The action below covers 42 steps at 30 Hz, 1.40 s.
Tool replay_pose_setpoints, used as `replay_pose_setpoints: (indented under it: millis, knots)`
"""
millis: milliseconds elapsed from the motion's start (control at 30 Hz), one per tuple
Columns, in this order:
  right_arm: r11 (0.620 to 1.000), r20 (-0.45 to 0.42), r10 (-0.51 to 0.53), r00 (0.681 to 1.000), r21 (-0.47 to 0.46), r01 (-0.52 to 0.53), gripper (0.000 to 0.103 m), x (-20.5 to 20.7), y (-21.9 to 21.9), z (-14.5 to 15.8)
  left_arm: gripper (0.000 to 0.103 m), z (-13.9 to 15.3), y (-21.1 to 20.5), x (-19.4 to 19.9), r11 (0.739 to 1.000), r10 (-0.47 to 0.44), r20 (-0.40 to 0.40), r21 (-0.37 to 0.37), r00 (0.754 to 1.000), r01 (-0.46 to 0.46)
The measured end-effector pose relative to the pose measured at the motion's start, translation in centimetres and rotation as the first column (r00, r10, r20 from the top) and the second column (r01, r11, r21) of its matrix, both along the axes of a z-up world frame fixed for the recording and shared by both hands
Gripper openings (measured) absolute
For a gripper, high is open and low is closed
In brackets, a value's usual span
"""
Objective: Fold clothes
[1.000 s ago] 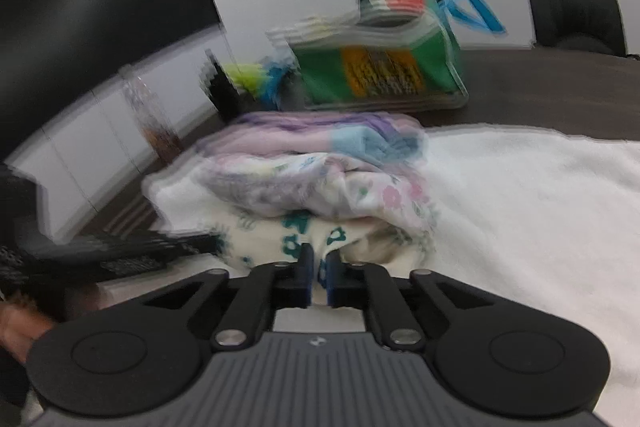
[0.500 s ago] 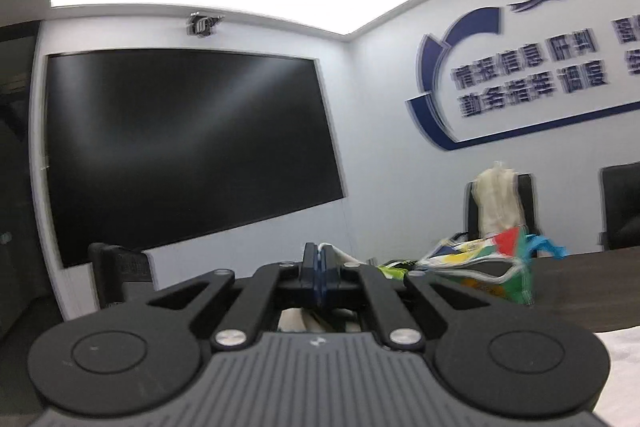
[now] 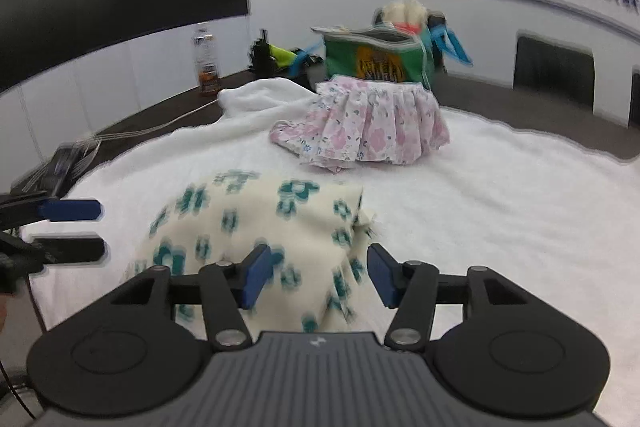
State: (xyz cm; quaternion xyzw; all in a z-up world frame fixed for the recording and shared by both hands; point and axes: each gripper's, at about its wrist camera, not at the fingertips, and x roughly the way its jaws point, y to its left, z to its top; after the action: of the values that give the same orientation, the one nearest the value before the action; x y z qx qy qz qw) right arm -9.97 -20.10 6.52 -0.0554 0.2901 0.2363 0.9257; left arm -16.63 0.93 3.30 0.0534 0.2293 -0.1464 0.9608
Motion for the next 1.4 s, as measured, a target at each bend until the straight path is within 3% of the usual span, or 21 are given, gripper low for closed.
replay_pose_setpoints:
  millis: [67,133,233,300,333,400,433,467,633,667,700,733,867,967,1100,1233,1400]
  knots:
    - [0.998,0.001,0.035,0.999,-0.058,-0.035,0.051,-1.9,0.1,-0.6,0.074,-1.4,-1.1,0.1,0.990,0.044,0.046,0.133,0.998,-0.050]
    - [0.977,0.044,0.074,0.996,-0.203,-0.063,0.048,-2.6,2.1,-2.3,0.073,-2.4,-1.6,0.1,0.968,0.108,0.067,0.218,0.992,-0.120]
    - [0.922,0.110,0.113,0.987,-0.383,-0.063,0.041,-4.0,4.9,-4.2,0.072,-2.6,-2.0,-0.7,0.968,0.089,0.036,0.231,0.995,-0.095]
    - [0.909,0.133,0.146,0.980,-0.409,-0.080,0.039,-4.1,6.0,-4.8,0.071,-3.1,-2.7,-0.8,0.962,0.084,0.025,0.257,0.996,-0.087]
    - [0.910,0.143,0.176,0.974,-0.402,-0.105,0.039,-4.0,6.7,-4.9,0.067,-3.5,-2.9,-0.6,0.957,0.085,0.024,0.277,0.996,-0.089]
    - [0.898,0.178,0.235,0.956,-0.417,-0.143,0.039,-4.3,8.1,-5.1,0.046,-4.2,-3.5,-0.3,0.944,0.088,0.022,0.316,0.996,-0.091]
    - [0.888,0.197,0.264,0.944,-0.433,-0.158,0.039,-4.7,8.8,-5.3,0.036,-4.3,-3.4,0.0,0.948,0.089,0.011,0.306,0.996,-0.088]
    - [0.877,0.215,0.294,0.931,-0.449,-0.173,0.039,-5.2,9.5,-5.4,0.034,-4.0,-2.9,0.0,0.956,0.081,-0.002,0.282,0.997,-0.077]
    - [0.818,0.258,0.379,0.889,-0.542,-0.191,0.040,-5.4,12.2,-7.3,0.034,-2.6,-1.3,-0.4,0.977,0.071,-0.019,0.202,0.997,-0.066]
    - [0.811,0.266,0.386,0.884,-0.554,-0.187,0.040,-5.3,12.6,-7.7,0.030,-2.3,-0.9,-0.3,0.981,0.082,-0.018,0.175,0.996,-0.078]
    - [0.806,0.272,0.389,0.880,-0.562,-0.183,0.040,-5.3,13.0,-8.0,0.025,-2.1,-0.5,-0.2,0.985,0.094,-0.017,0.144,0.995,-0.091]
    - [0.806,0.282,0.384,0.879,-0.566,-0.171,0.040,-5.2,13.3,-8.2,0.012,-1.9,-0.1,-0.2,0.988,0.106,-0.016,0.112,0.994,-0.103]
    - [0.829,0.354,0.305,0.884,-0.556,-0.063,0.047,-4.8,14.5,-8.0,0.002,-0.9,1.2,-0.1,0.990,0.142,-0.002,-0.006,0.990,-0.142]
    - [0.841,0.377,0.260,0.889,-0.542,-0.016,0.046,-4.7,15.5,-8.2,0.001,0.0,1.4,-0.6,0.989,0.137,0.042,-0.054,0.990,-0.135]
    - [0.815,0.456,0.192,0.869,-0.568,0.117,0.046,-4.8,15.7,-8.3,0.001,0.6,2.1,-0.9,0.988,0.141,0.051,-0.070,0.989,-0.137]
    - [0.823,0.494,0.095,0.864,-0.527,0.211,0.045,-4.7,14.4,-7.2,0.001,1.2,3.0,-1.5,0.986,0.150,0.068,-0.081,0.986,-0.144]
    - [0.777,0.514,0.054,0.856,-0.560,0.287,0.042,-4.7,13.0,-7.6,0.001,1.4,3.4,-1.8,0.985,0.158,0.096,-0.082,0.983,-0.150]
